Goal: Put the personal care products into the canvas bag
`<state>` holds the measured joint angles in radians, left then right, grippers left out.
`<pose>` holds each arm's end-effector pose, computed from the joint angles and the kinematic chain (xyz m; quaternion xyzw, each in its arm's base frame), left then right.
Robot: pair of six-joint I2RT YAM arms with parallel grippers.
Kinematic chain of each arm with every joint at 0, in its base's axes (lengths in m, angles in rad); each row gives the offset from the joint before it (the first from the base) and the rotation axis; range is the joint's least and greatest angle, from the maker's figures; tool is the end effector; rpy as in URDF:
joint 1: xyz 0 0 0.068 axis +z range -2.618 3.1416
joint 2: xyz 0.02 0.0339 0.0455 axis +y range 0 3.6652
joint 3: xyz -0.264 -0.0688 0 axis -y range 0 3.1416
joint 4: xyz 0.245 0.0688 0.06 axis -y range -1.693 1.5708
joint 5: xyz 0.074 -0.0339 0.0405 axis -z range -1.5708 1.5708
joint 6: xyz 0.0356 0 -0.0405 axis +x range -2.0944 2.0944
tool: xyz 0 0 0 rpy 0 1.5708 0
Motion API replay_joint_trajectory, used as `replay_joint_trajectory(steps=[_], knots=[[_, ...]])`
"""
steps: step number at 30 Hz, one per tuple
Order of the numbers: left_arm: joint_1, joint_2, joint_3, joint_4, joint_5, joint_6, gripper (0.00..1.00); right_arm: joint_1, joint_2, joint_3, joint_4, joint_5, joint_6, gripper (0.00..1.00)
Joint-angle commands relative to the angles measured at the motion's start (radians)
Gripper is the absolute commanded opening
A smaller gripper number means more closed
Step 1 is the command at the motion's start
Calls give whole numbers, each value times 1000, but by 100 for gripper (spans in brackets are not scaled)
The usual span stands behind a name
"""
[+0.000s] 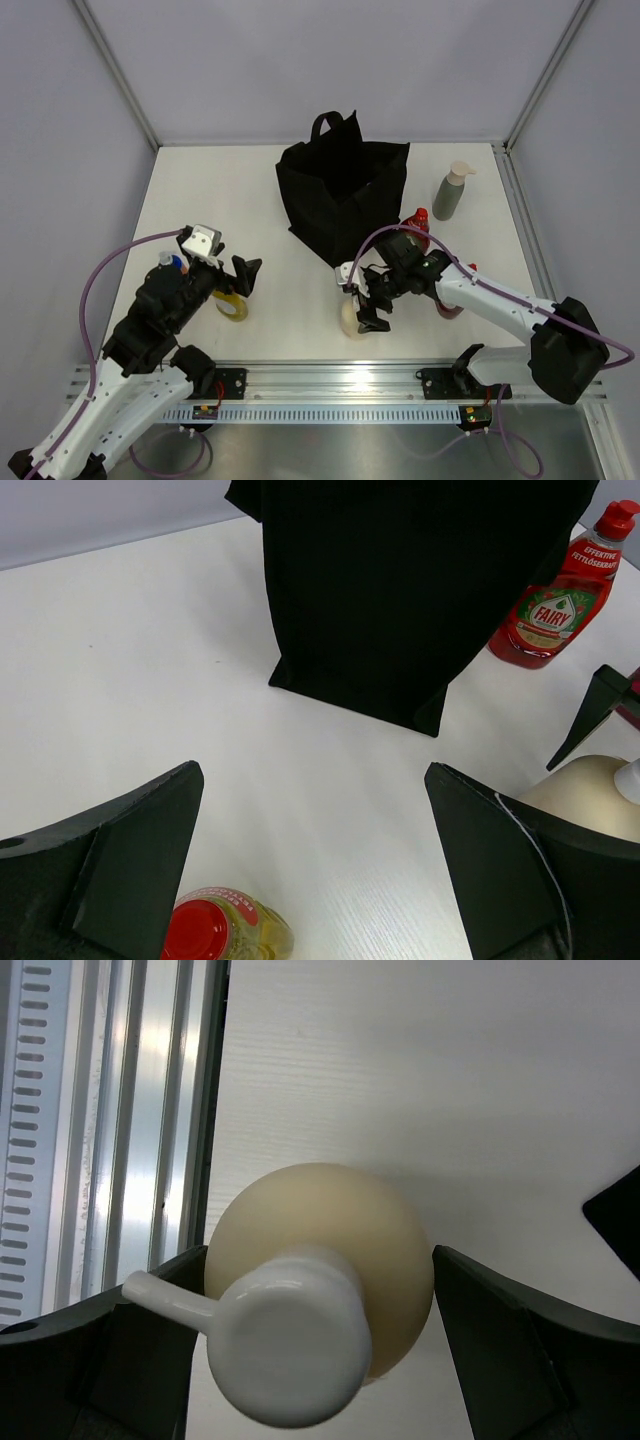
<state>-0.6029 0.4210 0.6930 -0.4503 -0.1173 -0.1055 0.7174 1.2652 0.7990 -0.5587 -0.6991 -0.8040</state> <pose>0.0901 -0.0570 0.3256 0.1521 0.7516 -0.1799 0.6161 0.1650 0.1744 0.2222 -0.6906 0.5917 0.3185 0.2673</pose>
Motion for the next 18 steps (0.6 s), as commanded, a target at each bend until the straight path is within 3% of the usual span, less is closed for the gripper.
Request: replay_joint_trajectory(steps=[1, 5, 9, 12, 13, 15, 16, 18], knots=[[0, -4, -9, 53, -9, -5, 99, 28, 29, 49, -4, -5, -9, 99], [0, -10, -9, 51, -12, -5, 99, 34, 43, 58, -17, -2, -6, 91], [0, -24, -16, 48, -13, -10, 99, 34, 53, 58, -35, -3, -12, 76], [0, -30, -18, 39, -12, -20, 99, 36, 53, 60, -44, -10, -15, 47], [0, -33, -21, 35, -12, -23, 99, 36, 49, 63, -56, -13, -17, 33], [0, -44, -23, 32, -10, -34, 99, 36, 45, 87, -84, -8, -23, 16], [0, -47, -23, 30, -8, -40, 99, 36, 33, 101, -114, -2, -23, 2], [0, -57, -21, 24, -4, -57, 99, 36, 11, 156, -145, 16, -26, 0]])
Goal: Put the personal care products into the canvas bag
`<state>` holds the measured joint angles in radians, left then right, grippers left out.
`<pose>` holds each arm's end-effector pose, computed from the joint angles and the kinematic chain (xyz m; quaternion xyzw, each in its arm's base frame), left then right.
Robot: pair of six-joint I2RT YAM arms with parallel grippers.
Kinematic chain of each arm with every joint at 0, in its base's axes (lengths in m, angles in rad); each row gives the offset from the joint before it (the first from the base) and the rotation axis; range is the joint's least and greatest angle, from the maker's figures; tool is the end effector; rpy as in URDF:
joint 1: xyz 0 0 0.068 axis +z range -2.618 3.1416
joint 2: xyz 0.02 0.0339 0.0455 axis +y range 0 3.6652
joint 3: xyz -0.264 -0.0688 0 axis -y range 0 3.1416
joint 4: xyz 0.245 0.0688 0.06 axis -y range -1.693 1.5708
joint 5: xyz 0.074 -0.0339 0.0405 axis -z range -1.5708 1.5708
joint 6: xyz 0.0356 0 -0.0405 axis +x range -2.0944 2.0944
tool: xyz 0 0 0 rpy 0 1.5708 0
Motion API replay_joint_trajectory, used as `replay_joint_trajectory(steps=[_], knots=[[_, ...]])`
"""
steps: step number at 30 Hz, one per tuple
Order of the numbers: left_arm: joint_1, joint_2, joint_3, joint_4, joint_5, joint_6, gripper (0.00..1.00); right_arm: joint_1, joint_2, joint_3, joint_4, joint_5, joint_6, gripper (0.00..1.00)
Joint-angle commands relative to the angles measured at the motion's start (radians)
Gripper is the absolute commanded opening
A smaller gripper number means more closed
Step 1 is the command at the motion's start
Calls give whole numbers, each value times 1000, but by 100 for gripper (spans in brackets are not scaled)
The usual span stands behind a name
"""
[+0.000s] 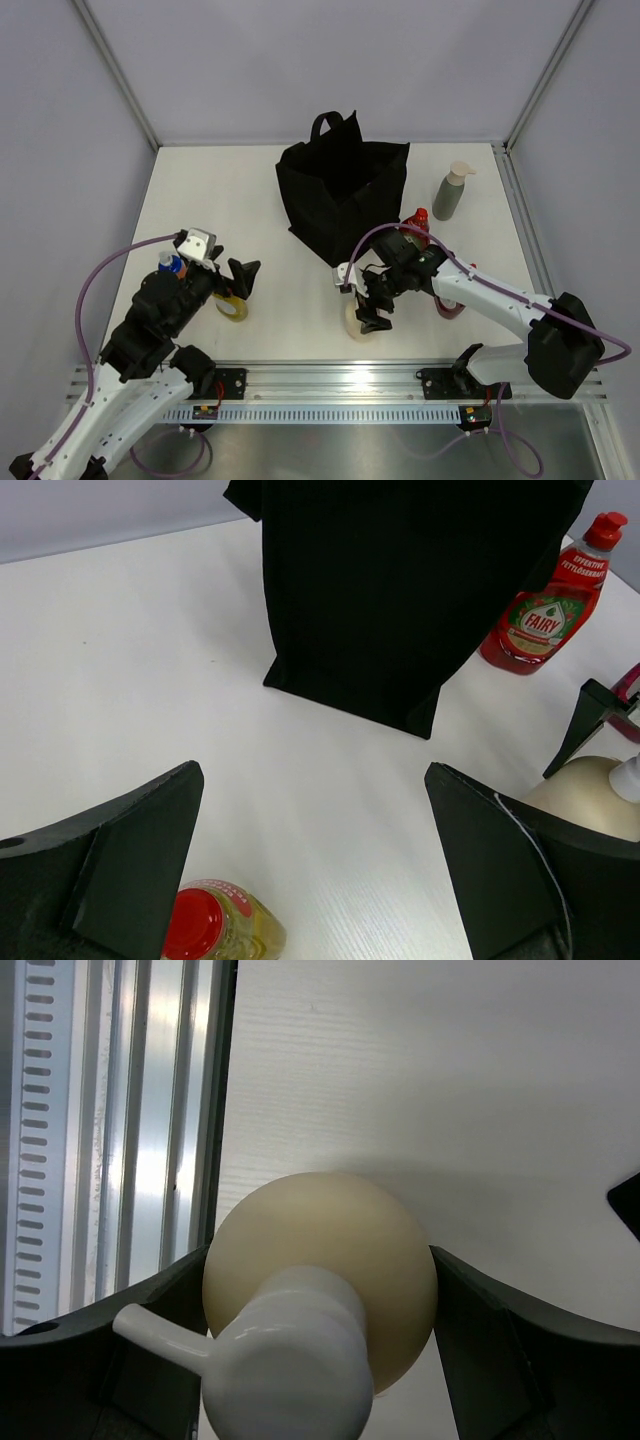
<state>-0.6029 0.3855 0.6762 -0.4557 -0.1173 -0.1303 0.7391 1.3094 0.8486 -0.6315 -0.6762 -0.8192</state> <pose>0.0854 -0.0537 0.3225 0.1415 0.7494 -0.1896 0.6185 0.1659 0.1813 0.2230 -0.6999 0.5969 0.3130 0.2363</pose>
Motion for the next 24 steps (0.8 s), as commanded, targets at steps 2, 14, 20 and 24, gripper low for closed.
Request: replay_joint_trajectory(steps=[2, 14, 20, 24], knots=[[0, -27, 3, 28, -1, -45, 99, 14, -65, 177, -115, -5, -6, 0], [0, -30, 57, 26, 18, -106, 99, 14, -62, 461, -79, -40, 244, 0], [0, -17, 75, 28, 27, -129, 99, 14, -10, 686, -96, -11, 324, 0], [-1, -11, 80, 25, 28, -129, 99, 13, 59, 851, -99, 68, 351, 0]])
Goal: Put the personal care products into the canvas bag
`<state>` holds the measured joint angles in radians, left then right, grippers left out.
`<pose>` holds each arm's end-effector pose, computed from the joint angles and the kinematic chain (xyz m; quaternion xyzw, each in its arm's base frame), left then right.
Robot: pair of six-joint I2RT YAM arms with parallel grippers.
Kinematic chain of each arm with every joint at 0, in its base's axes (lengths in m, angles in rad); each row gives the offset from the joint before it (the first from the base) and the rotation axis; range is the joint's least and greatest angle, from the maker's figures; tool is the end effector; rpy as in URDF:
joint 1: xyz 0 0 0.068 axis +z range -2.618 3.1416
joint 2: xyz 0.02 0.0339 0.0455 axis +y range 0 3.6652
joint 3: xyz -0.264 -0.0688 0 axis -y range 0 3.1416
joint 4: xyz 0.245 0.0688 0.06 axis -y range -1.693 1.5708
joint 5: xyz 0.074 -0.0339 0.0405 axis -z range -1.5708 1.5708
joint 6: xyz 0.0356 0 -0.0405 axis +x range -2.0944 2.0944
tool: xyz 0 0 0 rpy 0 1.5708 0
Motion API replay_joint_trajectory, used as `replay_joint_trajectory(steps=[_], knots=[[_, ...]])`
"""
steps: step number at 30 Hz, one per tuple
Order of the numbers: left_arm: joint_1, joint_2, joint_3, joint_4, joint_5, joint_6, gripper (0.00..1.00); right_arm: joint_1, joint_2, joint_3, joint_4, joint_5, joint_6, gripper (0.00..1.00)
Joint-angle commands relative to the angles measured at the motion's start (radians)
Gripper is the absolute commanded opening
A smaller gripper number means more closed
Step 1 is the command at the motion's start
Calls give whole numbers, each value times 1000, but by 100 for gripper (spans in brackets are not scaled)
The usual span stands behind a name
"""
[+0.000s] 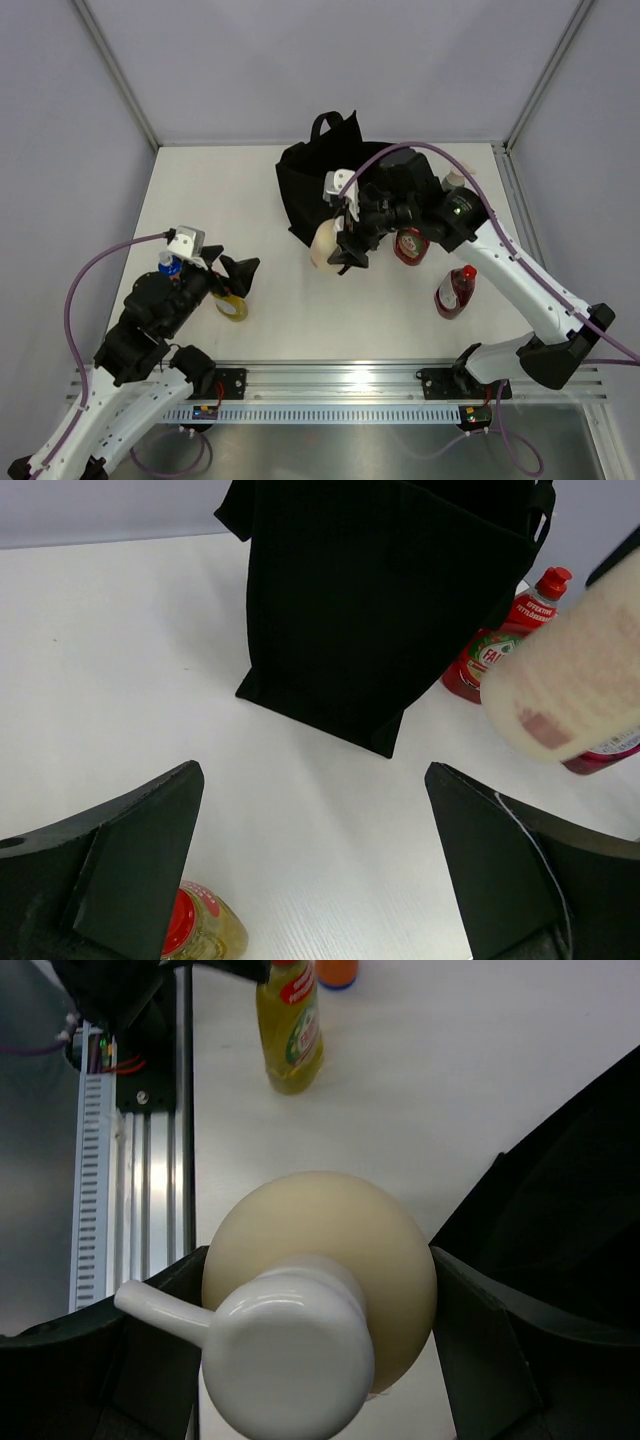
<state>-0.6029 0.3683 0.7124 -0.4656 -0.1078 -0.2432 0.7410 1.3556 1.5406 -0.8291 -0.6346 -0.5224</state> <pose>0.0785 -0.0494 0.3344 0.0986 0.7420 -0.2350 0.6201 0.1890 0.2015 0.4138 -0.6144 0.6035 0.3238 0.3917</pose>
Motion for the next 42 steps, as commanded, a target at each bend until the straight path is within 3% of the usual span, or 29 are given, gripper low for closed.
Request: replay_joint_trajectory(steps=[1, 7, 14, 21, 29, 34, 38, 42], knots=[[0, 9, 44, 36, 17, -16, 99, 11, 28, 191, 102, 42, 56, 0], [0, 14, 52, 32, 23, -19, 99, -81, 180, 530, 90, 76, 134, 0], [0, 12, 79, -8, 23, 2, 99, -244, 356, 772, 93, 49, 206, 0], [0, 8, 68, -11, 34, 2, 99, -258, 503, 826, 122, 179, 193, 0], [0, -20, 35, -16, 43, 7, 99, -246, 605, 702, 143, 199, 130, 0], [0, -28, 19, -19, 60, -1, 99, -238, 715, 734, 241, 426, 133, 0], [0, -35, 6, -16, 77, -13, 99, -238, 767, 730, 375, 740, 142, 0], [0, -45, -10, -5, 83, -18, 99, -238, 816, 644, 543, 884, 117, 0]])
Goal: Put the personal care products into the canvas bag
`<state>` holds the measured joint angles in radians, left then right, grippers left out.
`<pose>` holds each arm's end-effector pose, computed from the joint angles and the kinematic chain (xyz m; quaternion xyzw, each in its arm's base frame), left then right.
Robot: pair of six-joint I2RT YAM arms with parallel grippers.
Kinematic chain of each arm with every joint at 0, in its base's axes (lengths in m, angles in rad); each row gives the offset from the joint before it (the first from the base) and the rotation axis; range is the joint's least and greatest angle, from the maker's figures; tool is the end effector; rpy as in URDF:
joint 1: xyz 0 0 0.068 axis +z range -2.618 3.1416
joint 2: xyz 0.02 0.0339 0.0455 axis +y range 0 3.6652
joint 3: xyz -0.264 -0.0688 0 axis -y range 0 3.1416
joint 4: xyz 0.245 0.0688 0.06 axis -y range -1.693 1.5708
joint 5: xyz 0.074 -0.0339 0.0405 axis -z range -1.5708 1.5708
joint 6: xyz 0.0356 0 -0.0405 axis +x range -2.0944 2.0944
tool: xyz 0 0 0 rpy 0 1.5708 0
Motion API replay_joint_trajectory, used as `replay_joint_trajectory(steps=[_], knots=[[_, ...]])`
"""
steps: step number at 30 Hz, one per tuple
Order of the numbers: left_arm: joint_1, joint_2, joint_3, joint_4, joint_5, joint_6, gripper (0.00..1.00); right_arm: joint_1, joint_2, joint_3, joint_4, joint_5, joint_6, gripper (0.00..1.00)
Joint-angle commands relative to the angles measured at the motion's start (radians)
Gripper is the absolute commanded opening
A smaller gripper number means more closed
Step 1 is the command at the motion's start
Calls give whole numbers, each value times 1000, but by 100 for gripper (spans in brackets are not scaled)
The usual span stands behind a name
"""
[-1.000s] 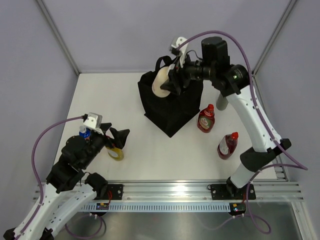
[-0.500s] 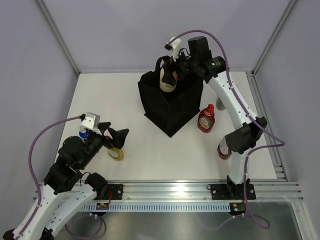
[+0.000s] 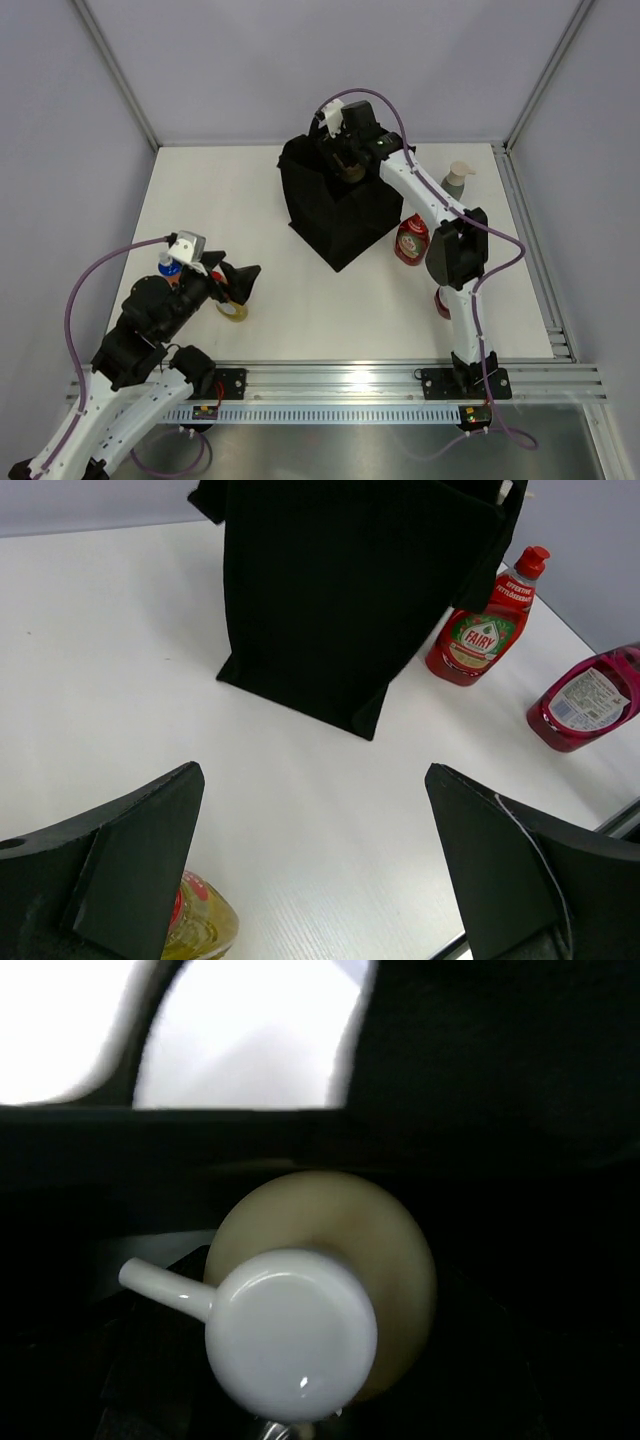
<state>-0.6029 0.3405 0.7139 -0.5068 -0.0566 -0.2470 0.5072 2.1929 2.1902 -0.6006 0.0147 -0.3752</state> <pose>0.0719 -0.0471 0.3323 0.1148 0.7438 -0.2519 0.6084 0.4454 0.2469 0.3252 -0.3749 0.8019 0.0242 0.4645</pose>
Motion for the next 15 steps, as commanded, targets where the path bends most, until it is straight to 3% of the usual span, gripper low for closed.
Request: replay_joint_trajectory(steps=[1, 6, 11, 12, 15], knots=[[0, -17, -13, 40, 34, -18, 99, -4, -10, -20, 334, 252, -33, 0], [0, -21, -19, 45, 44, -47, 99, -4, 63, -37, 349, 229, -62, 3], [0, -26, 7, 25, 51, -72, 99, -4, 114, -27, 312, 205, -100, 34], [0, -28, 13, 19, 51, -72, 99, -7, 116, -33, 297, 196, -102, 54], [0, -37, 18, 10, 51, -80, 99, -22, 93, -37, 218, 124, -80, 99]])
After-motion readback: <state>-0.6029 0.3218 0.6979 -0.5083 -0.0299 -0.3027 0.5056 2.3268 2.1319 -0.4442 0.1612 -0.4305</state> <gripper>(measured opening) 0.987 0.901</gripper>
